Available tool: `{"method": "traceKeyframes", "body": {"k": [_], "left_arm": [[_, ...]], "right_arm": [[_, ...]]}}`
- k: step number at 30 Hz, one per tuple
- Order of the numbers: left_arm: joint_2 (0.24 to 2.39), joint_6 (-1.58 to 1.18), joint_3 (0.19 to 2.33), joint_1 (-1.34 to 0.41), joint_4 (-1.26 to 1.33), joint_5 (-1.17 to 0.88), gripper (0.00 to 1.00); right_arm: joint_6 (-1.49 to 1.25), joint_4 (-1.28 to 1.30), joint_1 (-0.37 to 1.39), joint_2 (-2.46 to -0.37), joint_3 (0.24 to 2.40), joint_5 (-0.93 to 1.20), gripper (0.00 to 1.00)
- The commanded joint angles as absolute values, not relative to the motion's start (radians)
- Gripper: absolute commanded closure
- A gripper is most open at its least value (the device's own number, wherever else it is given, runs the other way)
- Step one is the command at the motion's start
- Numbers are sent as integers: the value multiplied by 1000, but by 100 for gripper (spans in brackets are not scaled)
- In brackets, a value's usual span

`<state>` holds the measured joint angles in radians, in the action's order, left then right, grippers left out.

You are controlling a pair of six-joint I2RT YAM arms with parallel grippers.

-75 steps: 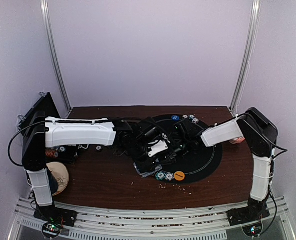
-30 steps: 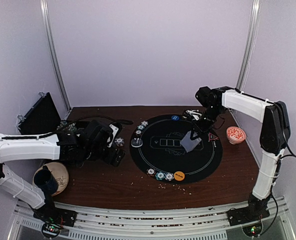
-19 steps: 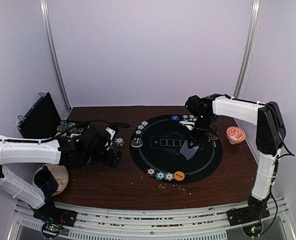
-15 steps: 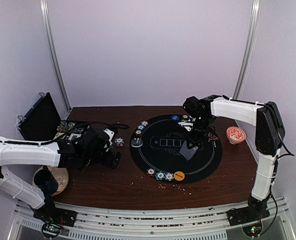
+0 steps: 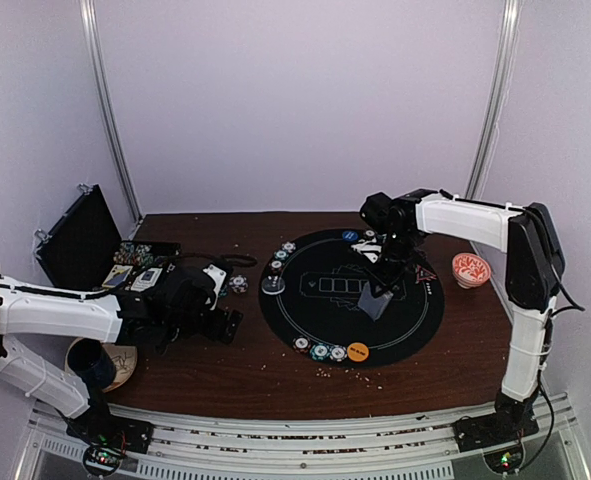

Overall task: Distribute texas hold em gaming equipment
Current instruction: Adjust the face-down deck piles on the poker table mat.

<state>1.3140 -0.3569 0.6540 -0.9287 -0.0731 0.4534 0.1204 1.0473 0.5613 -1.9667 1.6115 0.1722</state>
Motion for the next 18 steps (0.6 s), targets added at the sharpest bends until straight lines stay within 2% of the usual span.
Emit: {"method": "traceKeyframes", "body": {"k": [1,13,18], "left_arm": [[1305,-347,640,-922,-2,462,2],[1323,-340,635,-922,9,467,2],[1333,-339,636,-922,13,462,2]], "right_arm": [[115,1004,569,-2029,1620,199,89],[131,1026,569,-2061,1651,207,80],[134,1014,569,-2056,1641,208,80]]}}
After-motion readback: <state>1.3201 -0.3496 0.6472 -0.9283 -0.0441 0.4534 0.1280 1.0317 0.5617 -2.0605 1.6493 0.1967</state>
